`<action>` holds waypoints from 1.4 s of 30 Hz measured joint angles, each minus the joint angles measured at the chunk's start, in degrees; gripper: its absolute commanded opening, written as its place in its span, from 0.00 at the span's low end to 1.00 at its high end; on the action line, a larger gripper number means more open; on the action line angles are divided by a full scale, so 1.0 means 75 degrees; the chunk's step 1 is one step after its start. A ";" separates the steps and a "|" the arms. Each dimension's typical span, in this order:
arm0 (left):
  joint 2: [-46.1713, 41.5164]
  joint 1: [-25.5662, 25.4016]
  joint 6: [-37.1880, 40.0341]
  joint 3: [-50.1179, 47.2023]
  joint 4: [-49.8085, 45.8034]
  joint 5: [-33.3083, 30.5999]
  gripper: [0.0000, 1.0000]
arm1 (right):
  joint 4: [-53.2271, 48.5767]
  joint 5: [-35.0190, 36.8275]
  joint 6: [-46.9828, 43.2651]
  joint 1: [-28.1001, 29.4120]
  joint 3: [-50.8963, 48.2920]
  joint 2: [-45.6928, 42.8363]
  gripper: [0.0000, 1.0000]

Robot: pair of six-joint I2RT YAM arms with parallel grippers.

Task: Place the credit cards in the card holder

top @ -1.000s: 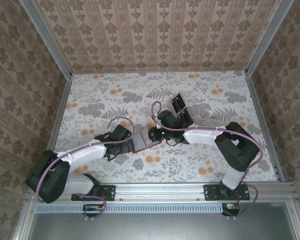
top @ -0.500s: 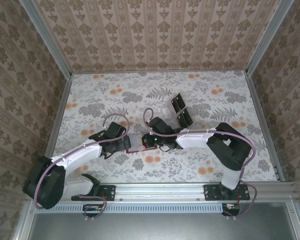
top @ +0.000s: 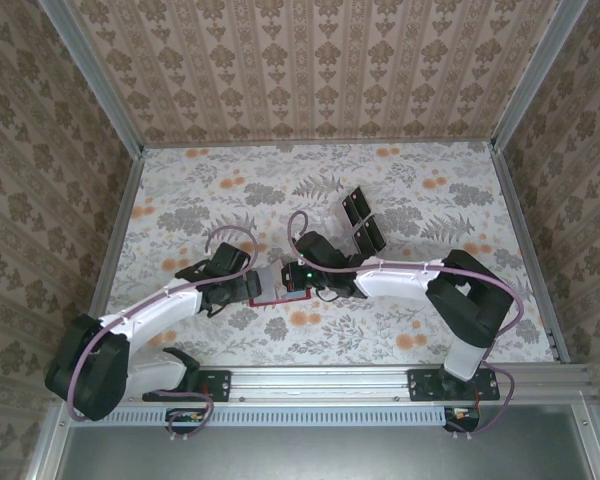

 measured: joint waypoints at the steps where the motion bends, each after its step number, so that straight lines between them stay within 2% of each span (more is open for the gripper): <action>1: 0.0017 0.0000 0.0003 0.0000 0.0006 0.0000 1.00 | -0.0006 0.0061 0.0041 -0.0003 0.0000 -0.0052 0.00; 10: 0.0350 0.0000 0.0122 0.0000 0.0090 0.0029 1.00 | 0.0122 0.0385 0.0731 -0.0003 -0.0029 0.0055 0.00; 20: 0.0402 0.0000 0.0277 0.0006 0.0169 0.0029 1.00 | 0.0676 0.0609 0.1346 -0.0152 -0.0717 0.0306 0.00; 33: 0.0685 -0.0122 0.0431 0.0251 0.0382 0.0079 1.00 | 0.1055 0.0568 0.1472 -0.0329 -0.0871 0.0356 0.00; 42: 0.1376 -0.0312 0.0682 0.0781 0.0758 0.0076 1.00 | 0.1274 0.0341 0.1486 -0.0475 -0.0871 0.0527 0.00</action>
